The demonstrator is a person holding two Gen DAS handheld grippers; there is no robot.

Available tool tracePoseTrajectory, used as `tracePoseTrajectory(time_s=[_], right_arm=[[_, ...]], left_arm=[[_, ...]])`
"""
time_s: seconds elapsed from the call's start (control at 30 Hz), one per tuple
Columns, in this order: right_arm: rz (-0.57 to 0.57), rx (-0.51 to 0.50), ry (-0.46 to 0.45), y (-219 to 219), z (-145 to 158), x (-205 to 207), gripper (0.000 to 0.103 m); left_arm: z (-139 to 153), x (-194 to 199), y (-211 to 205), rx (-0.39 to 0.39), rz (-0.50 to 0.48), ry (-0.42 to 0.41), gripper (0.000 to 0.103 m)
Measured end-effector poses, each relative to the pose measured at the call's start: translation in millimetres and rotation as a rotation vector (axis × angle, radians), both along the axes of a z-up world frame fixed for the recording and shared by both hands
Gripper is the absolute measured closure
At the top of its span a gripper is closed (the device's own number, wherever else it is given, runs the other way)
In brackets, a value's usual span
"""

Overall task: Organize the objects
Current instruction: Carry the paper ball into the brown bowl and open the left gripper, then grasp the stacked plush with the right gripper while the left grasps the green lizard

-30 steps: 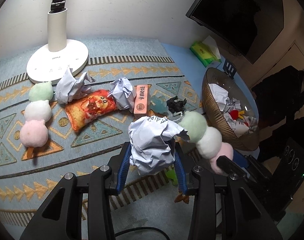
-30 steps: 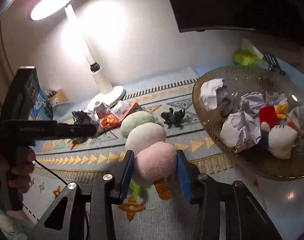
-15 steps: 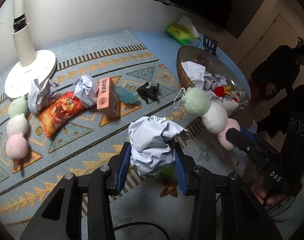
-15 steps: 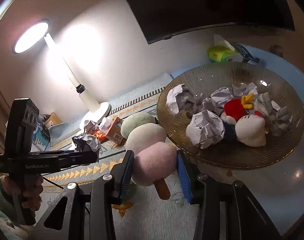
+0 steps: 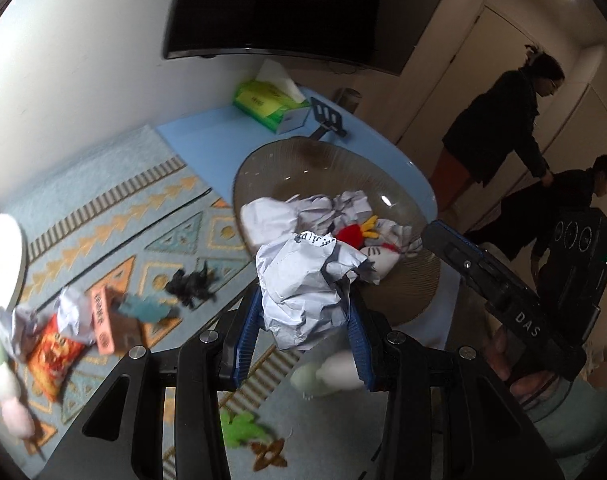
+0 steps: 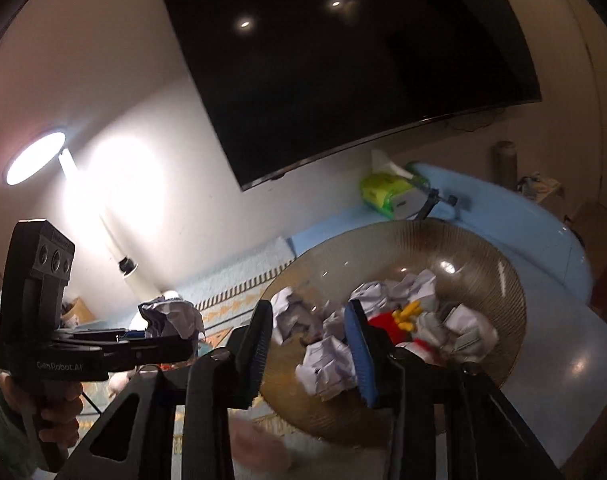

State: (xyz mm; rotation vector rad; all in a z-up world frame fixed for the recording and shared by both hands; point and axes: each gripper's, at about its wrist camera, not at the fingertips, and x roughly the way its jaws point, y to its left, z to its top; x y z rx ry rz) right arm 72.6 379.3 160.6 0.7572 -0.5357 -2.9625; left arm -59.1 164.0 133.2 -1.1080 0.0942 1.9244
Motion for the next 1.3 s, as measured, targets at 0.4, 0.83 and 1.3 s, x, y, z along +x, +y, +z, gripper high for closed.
tracePoseTrajectory(time_s=[0.4,0.83,1.3], right_arm=[[-0.147,0.034,0.007,50.0,14.1,-21.6,0.081],[0.137,-0.014,-0.061,27.6,-19.0,31.4,0.034],[0.417,0.093,-0.322,-53.6,-92.6,53.4,0.034]], left_arm=[[-7.4,-25.6,99.0,-0.024,-0.048,-0.002,0.062],[-9.7,-21.2,13.5,0.010,0.105,0.012,0.001],[-109.2,37.8,-79.5,-0.262,0.210,-0.155,0.005]])
